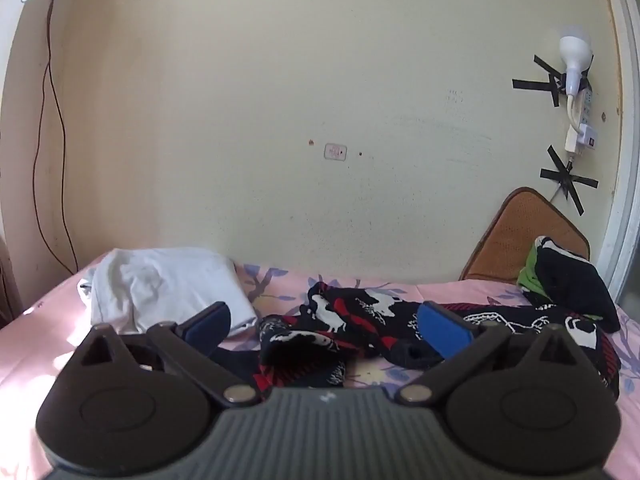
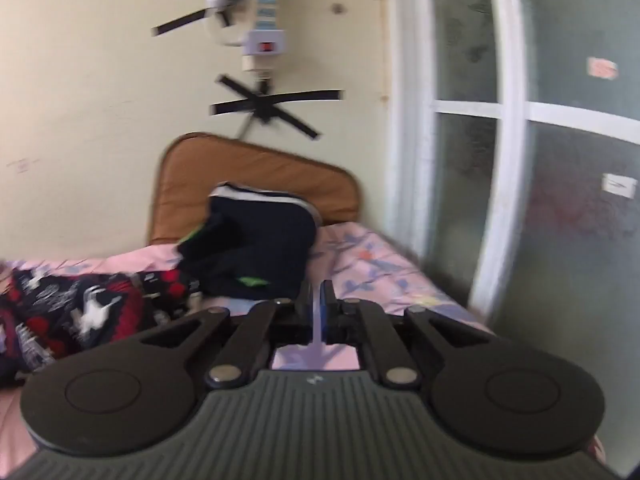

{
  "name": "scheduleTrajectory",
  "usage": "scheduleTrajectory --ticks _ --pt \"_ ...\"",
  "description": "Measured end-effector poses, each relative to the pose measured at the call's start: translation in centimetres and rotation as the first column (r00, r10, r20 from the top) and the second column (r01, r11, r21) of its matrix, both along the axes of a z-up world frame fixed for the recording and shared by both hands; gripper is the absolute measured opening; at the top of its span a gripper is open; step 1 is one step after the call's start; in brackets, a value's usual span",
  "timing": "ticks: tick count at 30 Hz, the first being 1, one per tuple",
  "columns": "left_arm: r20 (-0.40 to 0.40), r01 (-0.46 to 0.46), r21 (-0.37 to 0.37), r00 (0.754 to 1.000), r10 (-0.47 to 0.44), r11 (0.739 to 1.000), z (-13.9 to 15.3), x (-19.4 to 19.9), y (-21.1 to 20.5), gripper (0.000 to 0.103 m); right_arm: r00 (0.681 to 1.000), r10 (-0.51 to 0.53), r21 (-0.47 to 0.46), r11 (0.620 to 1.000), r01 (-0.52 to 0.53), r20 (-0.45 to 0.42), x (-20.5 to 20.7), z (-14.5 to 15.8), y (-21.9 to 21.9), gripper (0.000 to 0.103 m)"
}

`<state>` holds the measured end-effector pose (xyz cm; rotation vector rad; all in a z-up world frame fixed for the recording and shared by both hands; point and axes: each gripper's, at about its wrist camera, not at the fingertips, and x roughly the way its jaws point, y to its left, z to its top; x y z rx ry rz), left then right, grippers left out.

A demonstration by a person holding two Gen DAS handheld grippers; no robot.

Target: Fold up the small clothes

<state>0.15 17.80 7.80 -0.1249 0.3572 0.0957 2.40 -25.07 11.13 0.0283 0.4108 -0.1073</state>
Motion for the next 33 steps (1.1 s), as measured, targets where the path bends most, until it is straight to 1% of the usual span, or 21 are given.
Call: scheduleTrajectory --ticks 1,3,4,6,7,8,10,11,13,14,15,17,19,21,22,23,26,28,30,31,33 --pt "-0.02 0.016 -0.027 1.0 -0.017 1.0 -0.5 0.5 -0.2 0.103 0.999 0.048 -0.007 0.999 -0.048 0.001 0.2 -0.1 1.2 0.014" --pt "-0.066 0.07 -0.054 0.995 -0.074 0.996 -1.6 1.0 -1.6 0.103 0.987 0.159 0.01 0.987 -0.159 -0.008 1.3 -0.6 4.2 0.033" --pt "-0.086 0.106 -0.044 0.99 -0.109 0.993 -2.1 1.0 -2.7 0.103 0.976 0.22 0.029 0.975 -0.219 -0.014 2.0 -0.8 5.8 0.038" --pt "-0.102 0.156 0.023 0.983 -0.153 0.987 -3.1 0.3 -5.0 0.103 0.943 0.332 0.072 0.941 -0.33 -0.013 2.6 -1.0 9.2 0.056" --pt "-0.095 0.165 0.074 0.983 -0.158 0.983 -3.3 -0.3 -5.8 0.103 0.92 0.392 0.071 0.918 -0.39 -0.003 2.3 -0.6 10.5 0.059" --pt "-0.084 0.169 0.112 0.983 -0.16 0.979 -3.5 -1.0 -6.2 0.103 0.887 0.461 0.046 0.887 -0.46 -0.005 2.2 -0.9 12.6 0.064" --pt "-0.068 0.161 0.159 0.986 -0.152 0.974 -3.2 -1.8 -6.0 0.103 0.827 0.561 -0.079 0.824 -0.562 -0.037 1.8 -2.1 17.0 0.07" --pt "-0.064 0.148 0.166 0.988 -0.139 0.975 -2.9 -2.0 -5.5 0.103 0.805 0.581 -0.14 0.793 -0.593 -0.119 1.8 -3.1 18.0 0.069" --pt "-0.062 0.115 0.169 0.992 -0.106 0.979 -1.7 -1.8 -3.9 0.103 0.803 0.578 -0.269 0.758 -0.594 -0.143 2.4 -5.1 20.6 0.063" --pt "-0.061 0.097 0.17 0.994 -0.087 0.981 -0.8 -1.4 -3.0 0.103 0.794 0.585 -0.279 0.744 -0.607 -0.167 2.7 -5.4 20.8 0.03" --pt "-0.059 0.077 0.171 0.996 -0.068 0.982 -0.3 -1.2 -2.2 0.103 0.786 0.587 -0.279 0.735 -0.618 -0.194 3.1 -5.7 20.9 0.008" --pt "-0.066 0.04 0.159 0.997 -0.029 0.986 0.7 -0.6 -0.5 0.103 0.771 0.612 -0.222 0.739 -0.636 -0.176 2.0 -4.8 19.7 0.006" --pt "-0.091 0.044 0.081 0.995 -0.037 0.996 1.2 0.3 1.1 0.103 0.736 0.657 -0.184 0.712 -0.677 -0.165 -0.1 -3.8 17.5 0.006" --pt "-0.11 0.074 -0.014 0.991 -0.075 0.997 1.3 1.4 2.2 0.103 0.679 0.722 -0.158 0.661 -0.734 -0.133 -3.4 -3.0 15.3 0.006" --pt "-0.114 0.085 -0.043 0.989 -0.089 0.995 1.1 2.0 2.3 0.103 0.636 0.761 -0.162 0.617 -0.77 -0.128 -4.4 -3.1 14.8 0.006" --pt "-0.115 0.09 -0.04 0.989 -0.094 0.995 1.0 2.5 2.1 0.103 0.614 0.774 -0.138 0.599 -0.789 -0.151 -5.3 -2.9 13.8 0.006" --pt "-0.12 0.085 0.099 0.99 -0.073 0.991 0.4 3.8 0.0 0.103 0.618 0.736 -0.082 0.622 -0.779 -0.277 -7.2 -3.7 11.0 0.008" --pt "-0.14 0.097 0.133 0.987 -0.078 0.986 0.1 4.5 -0.8 0.103 0.676 0.681 -0.106 0.678 -0.727 -0.283 -8.2 -3.4 9.4 0.014" --pt "-0.149 0.109 0.119 0.985 -0.091 0.987 -0.1 4.6 -1.0 0.103 0.73 0.64 -0.121 0.727 -0.676 -0.239 -8.4 -2.5 9.1 0.024" --pt "-0.148 0.102 0.12 0.985 -0.084 0.988 -0.2 4.4 -1.0 0.103 0.745 0.636 -0.12 0.739 -0.663 -0.2 -8.2 -1.7 8.9 0.029" --pt "-0.136 0.086 0.123 0.988 -0.069 0.989 0.0 3.4 -0.9 0.103 0.751 0.65 -0.102 0.744 -0.66 -0.115 -7.5 -0.3 9.4 0.047"
